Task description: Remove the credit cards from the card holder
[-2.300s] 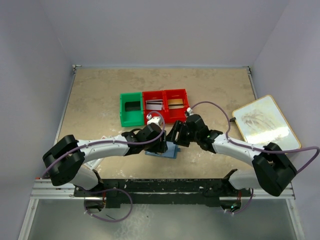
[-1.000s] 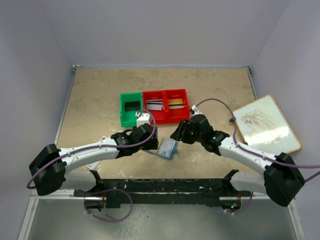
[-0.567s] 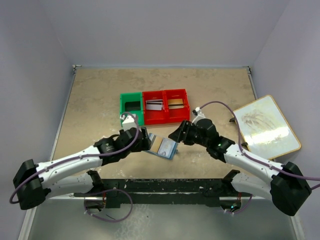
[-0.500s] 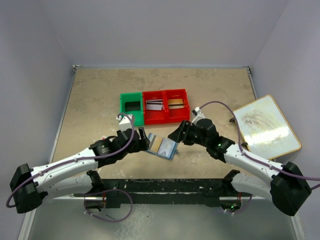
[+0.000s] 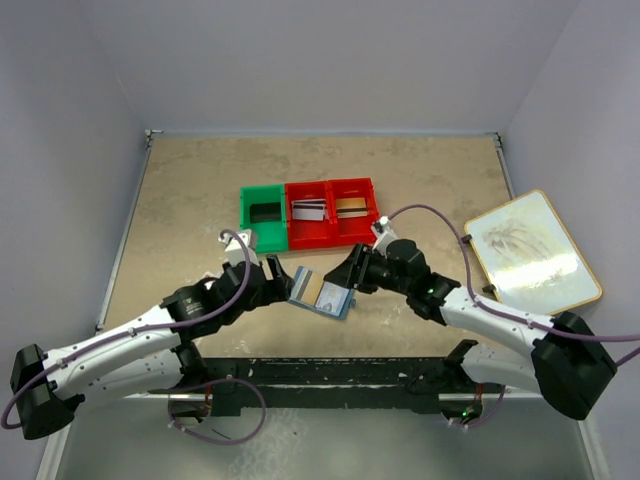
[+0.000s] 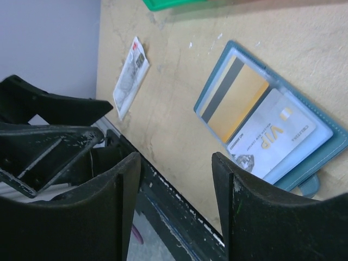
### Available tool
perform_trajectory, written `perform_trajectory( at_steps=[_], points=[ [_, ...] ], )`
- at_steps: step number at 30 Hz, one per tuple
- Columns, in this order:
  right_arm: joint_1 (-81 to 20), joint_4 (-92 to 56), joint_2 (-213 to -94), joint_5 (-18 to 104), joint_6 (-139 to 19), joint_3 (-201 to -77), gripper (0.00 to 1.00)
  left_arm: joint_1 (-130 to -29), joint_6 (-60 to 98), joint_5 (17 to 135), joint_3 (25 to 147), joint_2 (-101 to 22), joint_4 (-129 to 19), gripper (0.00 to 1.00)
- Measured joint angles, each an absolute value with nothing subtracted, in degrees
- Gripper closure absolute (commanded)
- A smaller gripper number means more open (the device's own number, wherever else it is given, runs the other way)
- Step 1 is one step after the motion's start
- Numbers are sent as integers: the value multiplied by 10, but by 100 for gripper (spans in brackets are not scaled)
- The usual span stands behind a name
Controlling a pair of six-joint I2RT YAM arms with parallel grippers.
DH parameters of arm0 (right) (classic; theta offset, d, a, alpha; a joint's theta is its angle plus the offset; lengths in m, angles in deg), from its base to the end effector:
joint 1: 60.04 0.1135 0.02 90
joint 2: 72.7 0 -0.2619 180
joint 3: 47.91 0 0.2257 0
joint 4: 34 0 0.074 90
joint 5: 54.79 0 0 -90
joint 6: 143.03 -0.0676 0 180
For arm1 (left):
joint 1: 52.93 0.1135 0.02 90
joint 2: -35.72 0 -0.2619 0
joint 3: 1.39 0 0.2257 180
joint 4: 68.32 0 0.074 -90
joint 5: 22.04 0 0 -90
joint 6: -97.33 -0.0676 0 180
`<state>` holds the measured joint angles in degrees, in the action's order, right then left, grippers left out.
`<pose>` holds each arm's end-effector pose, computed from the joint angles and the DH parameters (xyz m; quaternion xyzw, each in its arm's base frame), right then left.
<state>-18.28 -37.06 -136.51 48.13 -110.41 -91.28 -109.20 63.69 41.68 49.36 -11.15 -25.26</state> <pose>0.1760 0.1774 0.2279 0.0428 0.8023 0.5067 0.3126 0.1196 -0.1252 0.2349 -0.0982 0.8795 -0.2338 0.4026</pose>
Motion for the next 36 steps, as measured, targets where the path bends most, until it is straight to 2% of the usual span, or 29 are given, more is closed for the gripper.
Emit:
perform_trajectory(
  at_steps=[9,13,26,30,36],
  points=[
    [-119,-370,-1422,433,-1135,-923,53,-1078,617,419,497,-157,-269,33],
    [-119,-378,-1460,420,-1151,-929,58,-1055,602,445,512,-204,-296,41],
    [-133,-408,-1620,434,-1181,-981,64,-976,557,571,535,-344,-411,44],
    [-141,-410,-1626,435,-1187,-992,63,-963,553,607,535,-369,-452,49],
    [-156,-422,-1626,438,-1201,-980,63,-964,539,653,535,-413,-480,52]
  ],
)
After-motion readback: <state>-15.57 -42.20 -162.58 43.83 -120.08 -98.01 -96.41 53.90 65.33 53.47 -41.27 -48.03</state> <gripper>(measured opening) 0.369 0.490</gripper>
